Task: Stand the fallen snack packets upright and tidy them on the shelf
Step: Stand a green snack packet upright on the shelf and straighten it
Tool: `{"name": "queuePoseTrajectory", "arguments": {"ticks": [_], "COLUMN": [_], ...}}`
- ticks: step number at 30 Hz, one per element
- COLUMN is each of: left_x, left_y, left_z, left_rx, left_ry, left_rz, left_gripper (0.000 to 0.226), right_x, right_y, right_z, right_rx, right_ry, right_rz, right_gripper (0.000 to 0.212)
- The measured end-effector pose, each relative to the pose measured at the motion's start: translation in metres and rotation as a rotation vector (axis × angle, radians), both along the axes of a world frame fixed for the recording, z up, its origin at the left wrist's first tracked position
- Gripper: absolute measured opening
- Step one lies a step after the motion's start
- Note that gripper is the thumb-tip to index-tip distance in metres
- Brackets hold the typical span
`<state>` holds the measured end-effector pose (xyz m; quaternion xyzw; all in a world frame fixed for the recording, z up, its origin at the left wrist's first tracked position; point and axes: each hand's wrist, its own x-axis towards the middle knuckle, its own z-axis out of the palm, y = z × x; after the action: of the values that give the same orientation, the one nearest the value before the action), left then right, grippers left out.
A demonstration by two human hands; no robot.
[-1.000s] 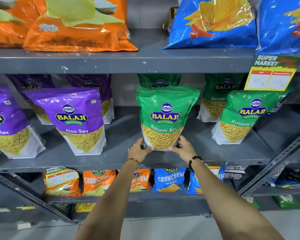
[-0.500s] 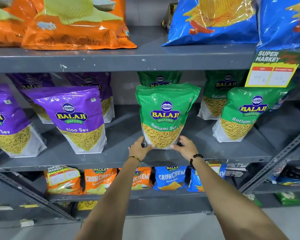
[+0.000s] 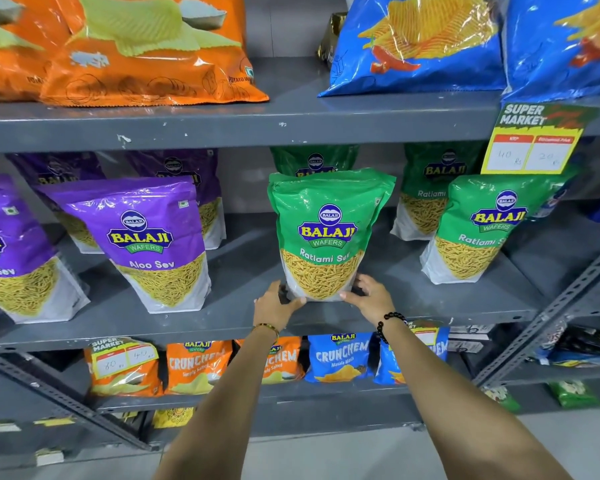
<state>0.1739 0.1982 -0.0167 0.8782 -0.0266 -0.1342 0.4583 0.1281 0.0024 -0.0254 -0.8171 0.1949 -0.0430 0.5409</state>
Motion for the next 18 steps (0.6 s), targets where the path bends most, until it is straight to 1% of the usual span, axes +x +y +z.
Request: {"name": "queuePoseTrajectory", "arguments": {"ticks": [3,5,8,11,15,18], "left_x": [-0.016,-0.031,-0.054,-0.07,-0.075,-0.07], "left_y": [0.0,-0.004,-0.016,-0.04,-0.089,-0.133], "left_z": [-0.008,-0.013,-0.02,-0.024,-0.022,-0.021], "left_rx": [0.08,0.137,0.188,0.175,0.158,0.217], "left_ry": [-0.04,-0.072,-0.147,-0.185,-0.159,-0.163], "left_rz": [0.105,0.121,0.026,-0.101,-0.244,-0.362], "left_gripper": [0.059,0.056,0.05,0.049,0.056,0.063], "right_x": [-0.01,-0.018,-0.034,-0.052,-0.071,-0.077], "right_y": [-0.001,-0.005,-0.016,-0.034,-0.075,-0.118], "right_z": [-0.003,-0.006,-0.007,-0.008,-0.007,-0.006], "right_rx": [0.004,0.015,0.022,0.045,0.069,0.094], "right_ry": [0.017,0.007,-0.019,-0.036,-0.067,-0.075], "right_rz": [-0.072,-0.125,-0.206,-0.315,-0.5,-0.624], "right_gripper": [0.063,0.065,0.063,0.064,0.065,0.073]}}
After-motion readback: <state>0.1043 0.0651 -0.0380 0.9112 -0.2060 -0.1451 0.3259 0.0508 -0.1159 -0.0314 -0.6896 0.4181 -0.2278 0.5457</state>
